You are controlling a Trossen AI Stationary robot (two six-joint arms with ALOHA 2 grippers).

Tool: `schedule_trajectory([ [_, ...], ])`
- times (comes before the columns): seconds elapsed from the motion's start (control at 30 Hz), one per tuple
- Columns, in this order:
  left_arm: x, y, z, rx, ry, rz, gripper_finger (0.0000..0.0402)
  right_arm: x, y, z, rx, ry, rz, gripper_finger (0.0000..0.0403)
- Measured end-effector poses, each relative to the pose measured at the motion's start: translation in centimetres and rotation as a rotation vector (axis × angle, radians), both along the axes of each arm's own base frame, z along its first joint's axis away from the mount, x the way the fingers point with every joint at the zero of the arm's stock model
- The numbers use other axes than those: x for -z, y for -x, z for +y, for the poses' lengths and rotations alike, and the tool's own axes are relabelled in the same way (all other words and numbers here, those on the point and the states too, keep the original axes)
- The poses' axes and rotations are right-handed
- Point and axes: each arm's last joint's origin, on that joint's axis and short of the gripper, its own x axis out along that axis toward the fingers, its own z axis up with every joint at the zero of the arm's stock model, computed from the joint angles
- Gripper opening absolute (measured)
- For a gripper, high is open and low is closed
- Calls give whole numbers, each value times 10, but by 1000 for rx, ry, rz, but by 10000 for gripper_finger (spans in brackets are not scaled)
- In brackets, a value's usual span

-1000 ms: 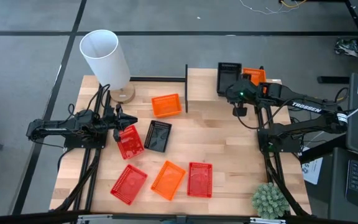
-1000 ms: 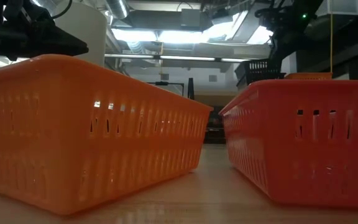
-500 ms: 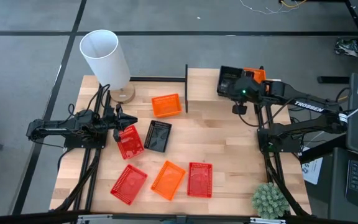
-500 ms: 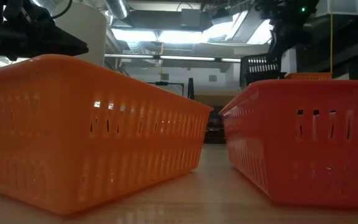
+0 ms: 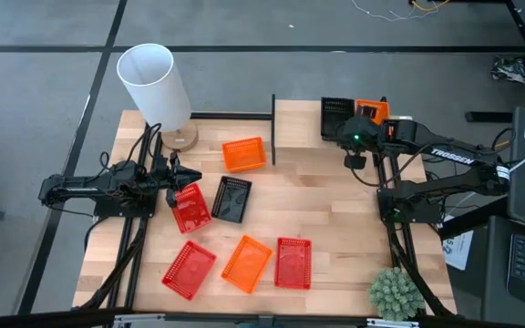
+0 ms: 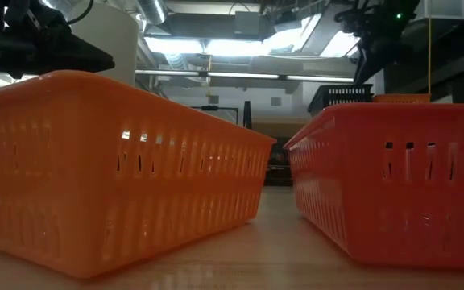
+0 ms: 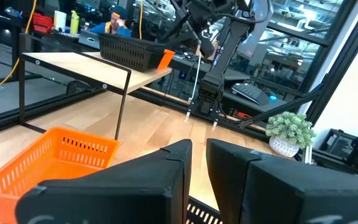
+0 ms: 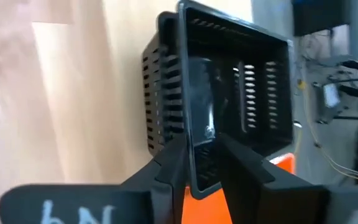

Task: Stack baskets on shelf by color
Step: Stack the right black basket on top of the black basket on the shelf, then adjust the black bin

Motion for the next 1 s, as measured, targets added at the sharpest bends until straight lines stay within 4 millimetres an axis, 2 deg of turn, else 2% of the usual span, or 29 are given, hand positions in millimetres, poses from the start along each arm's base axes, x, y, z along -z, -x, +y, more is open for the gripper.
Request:
schedule_trajectory([
  [0.3, 0, 0, 0, 0, 0, 0, 41, -1, 0, 1, -13, -18, -25, 88],
  [0.53, 0, 0, 0, 0, 0, 0, 41, -2, -4, 9, 47, -62, -127, 88],
  [0.67, -2, 0, 0, 0, 1, -16, 41, -17, -12, 24, 1, -144, -277, 88],
  [0.8, -7, 1, 0, 6, -4, -76, 41, -29, -22, 47, -115, -374, -429, 88],
  [0.93, -11, 0, -6, 139, -27, -106, 41, -29, -27, 75, -275, -604, -435, 88],
  [1.0, -13, -2, -9, 187, -36, -125, 41, -28, -27, 89, -327, -661, -417, 88],
])
